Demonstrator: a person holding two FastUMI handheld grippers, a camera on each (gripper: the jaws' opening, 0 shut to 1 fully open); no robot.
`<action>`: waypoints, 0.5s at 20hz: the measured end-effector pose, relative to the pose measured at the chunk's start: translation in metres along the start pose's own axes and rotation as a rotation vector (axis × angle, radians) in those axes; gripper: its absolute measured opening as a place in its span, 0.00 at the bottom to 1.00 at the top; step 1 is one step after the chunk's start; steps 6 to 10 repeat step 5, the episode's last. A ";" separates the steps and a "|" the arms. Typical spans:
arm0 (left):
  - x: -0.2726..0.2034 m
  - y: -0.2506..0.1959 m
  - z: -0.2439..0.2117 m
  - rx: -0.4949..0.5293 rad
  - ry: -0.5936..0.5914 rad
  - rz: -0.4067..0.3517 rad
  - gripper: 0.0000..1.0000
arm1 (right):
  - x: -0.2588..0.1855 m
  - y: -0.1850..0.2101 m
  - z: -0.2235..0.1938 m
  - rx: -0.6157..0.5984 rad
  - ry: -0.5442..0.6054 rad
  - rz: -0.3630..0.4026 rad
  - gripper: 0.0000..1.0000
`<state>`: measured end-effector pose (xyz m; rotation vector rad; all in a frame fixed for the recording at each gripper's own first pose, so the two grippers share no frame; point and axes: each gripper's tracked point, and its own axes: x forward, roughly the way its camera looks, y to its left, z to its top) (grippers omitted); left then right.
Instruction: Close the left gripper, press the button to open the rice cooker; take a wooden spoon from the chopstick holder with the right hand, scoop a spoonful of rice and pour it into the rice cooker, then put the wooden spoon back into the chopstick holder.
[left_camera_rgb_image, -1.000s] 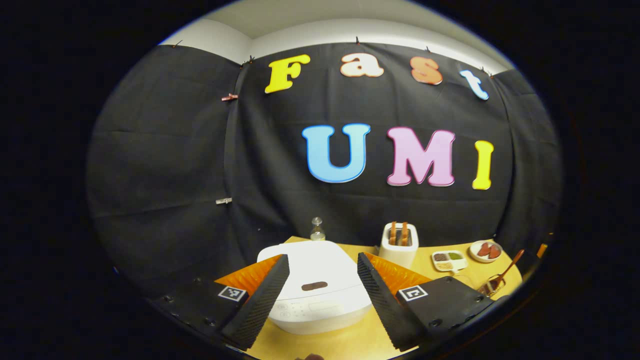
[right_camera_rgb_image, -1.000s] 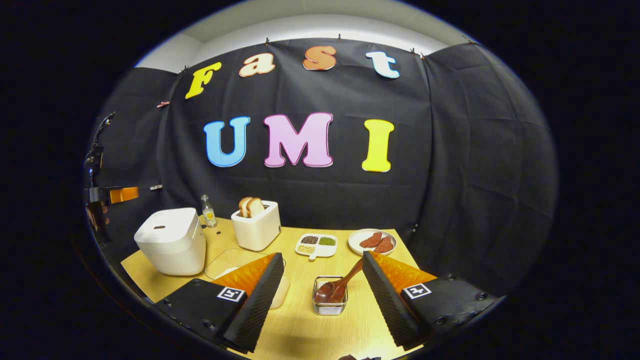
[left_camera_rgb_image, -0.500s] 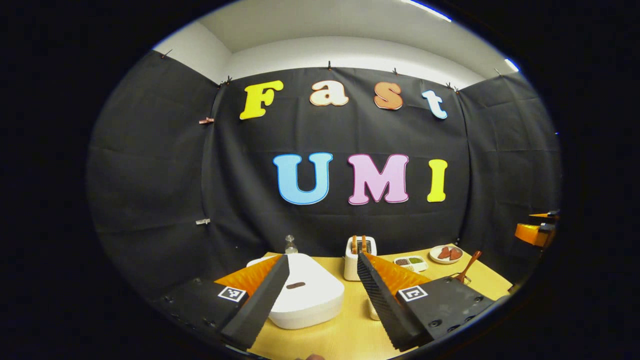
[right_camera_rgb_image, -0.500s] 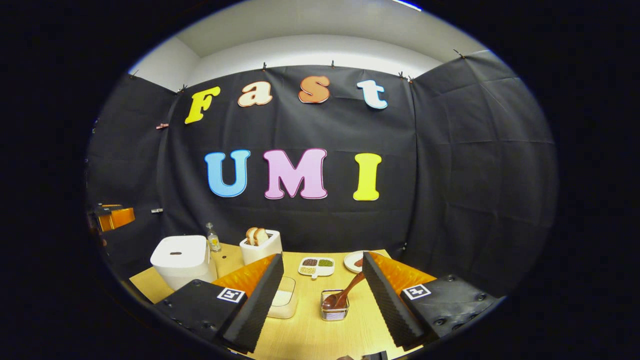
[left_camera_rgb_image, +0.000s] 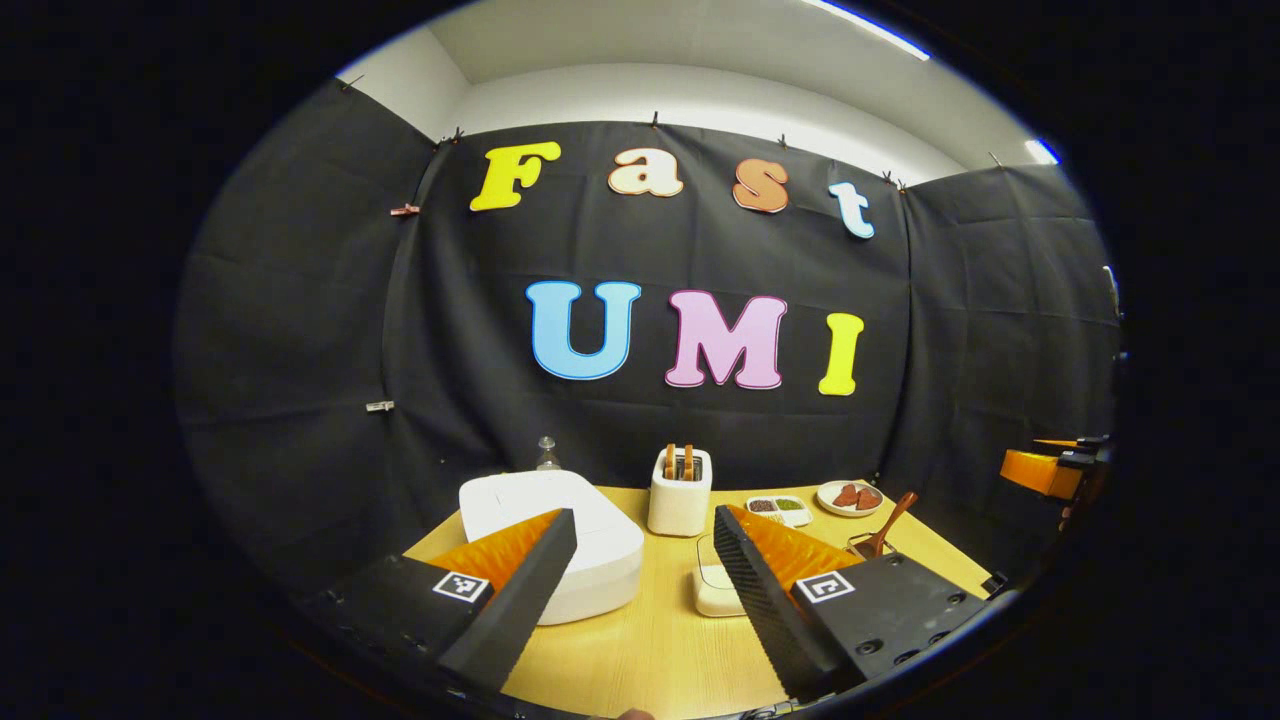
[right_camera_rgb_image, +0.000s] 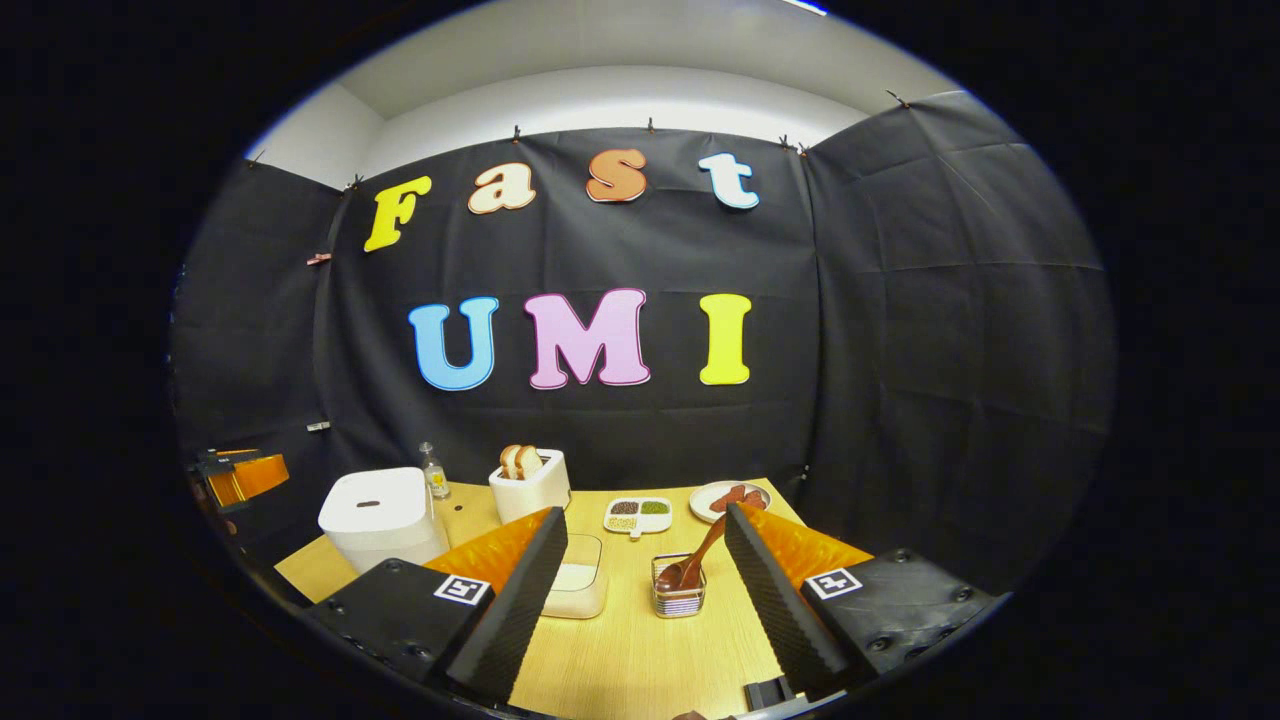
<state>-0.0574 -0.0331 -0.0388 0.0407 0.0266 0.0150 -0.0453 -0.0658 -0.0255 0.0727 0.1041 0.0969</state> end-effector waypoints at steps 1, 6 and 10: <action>0.001 -0.002 0.000 -0.008 0.002 -0.004 0.96 | -0.001 -0.001 0.000 0.008 0.000 0.003 0.98; -0.002 -0.009 0.000 0.006 0.019 0.004 0.96 | 0.000 -0.011 -0.002 -0.003 -0.012 0.010 0.98; -0.002 -0.009 0.000 0.006 0.019 0.004 0.96 | 0.000 -0.011 -0.002 -0.003 -0.012 0.010 0.98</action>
